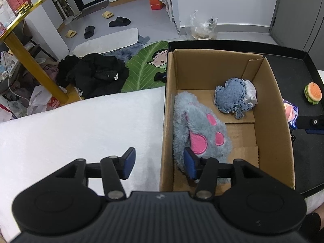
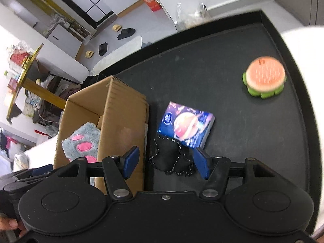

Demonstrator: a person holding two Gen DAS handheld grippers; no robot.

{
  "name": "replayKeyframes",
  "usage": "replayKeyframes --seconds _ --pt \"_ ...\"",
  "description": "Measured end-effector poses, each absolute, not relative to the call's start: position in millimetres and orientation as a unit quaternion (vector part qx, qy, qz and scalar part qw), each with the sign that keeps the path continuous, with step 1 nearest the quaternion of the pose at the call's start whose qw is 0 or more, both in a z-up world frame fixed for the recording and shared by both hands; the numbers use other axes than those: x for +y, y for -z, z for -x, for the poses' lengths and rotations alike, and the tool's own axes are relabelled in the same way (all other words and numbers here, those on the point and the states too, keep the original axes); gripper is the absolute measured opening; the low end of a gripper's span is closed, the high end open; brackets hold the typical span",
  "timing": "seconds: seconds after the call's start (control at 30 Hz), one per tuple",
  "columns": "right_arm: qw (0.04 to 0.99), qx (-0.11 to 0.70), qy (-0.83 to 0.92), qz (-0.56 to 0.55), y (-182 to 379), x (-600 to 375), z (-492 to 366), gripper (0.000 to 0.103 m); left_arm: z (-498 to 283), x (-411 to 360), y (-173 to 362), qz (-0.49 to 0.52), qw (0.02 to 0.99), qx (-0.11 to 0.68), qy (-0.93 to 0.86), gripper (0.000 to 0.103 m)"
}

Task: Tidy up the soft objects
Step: 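Move the right gripper down onto the black dotted plush and close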

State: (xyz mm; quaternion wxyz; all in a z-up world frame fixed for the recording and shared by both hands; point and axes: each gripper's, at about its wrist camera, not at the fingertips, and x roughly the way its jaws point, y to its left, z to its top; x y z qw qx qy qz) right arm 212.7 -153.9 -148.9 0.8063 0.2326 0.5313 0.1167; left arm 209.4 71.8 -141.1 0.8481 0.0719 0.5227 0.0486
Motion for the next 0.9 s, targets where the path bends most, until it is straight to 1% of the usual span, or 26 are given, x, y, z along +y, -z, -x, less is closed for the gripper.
replayKeyframes --seconds 0.1,0.3,0.37,0.7,0.77,0.83,0.9 --pt "0.792 0.539 -0.117 -0.263 159.0 -160.4 -213.3 0.057 -209.6 69.8 140.4 -0.078 0.847 0.523 -0.053 0.052" --pt "0.774 0.558 -0.114 -0.275 174.7 -164.3 -214.4 0.044 -211.7 70.0 141.3 -0.077 0.843 0.529 -0.061 0.052" --pt "0.773 0.562 -0.113 -0.271 176.2 -160.9 -214.4 0.042 -212.8 69.1 141.9 -0.081 0.841 0.531 -0.065 0.052" --pt "0.784 0.565 -0.114 -0.233 176.5 -142.3 -222.2 0.044 -213.5 64.8 144.1 -0.096 0.838 0.532 -0.069 0.052" --pt "0.784 0.567 -0.115 -0.223 178.5 -139.9 -224.5 0.049 -213.5 64.7 144.2 -0.096 0.838 0.533 -0.069 0.052" --pt "0.789 0.563 -0.117 -0.214 178.6 -133.6 -225.6 0.057 -213.6 65.0 144.4 -0.095 0.838 0.534 -0.068 0.052" --pt "0.797 0.559 -0.121 -0.192 177.1 -126.5 -226.5 0.058 -213.6 65.2 144.4 -0.095 0.838 0.533 -0.068 0.052"
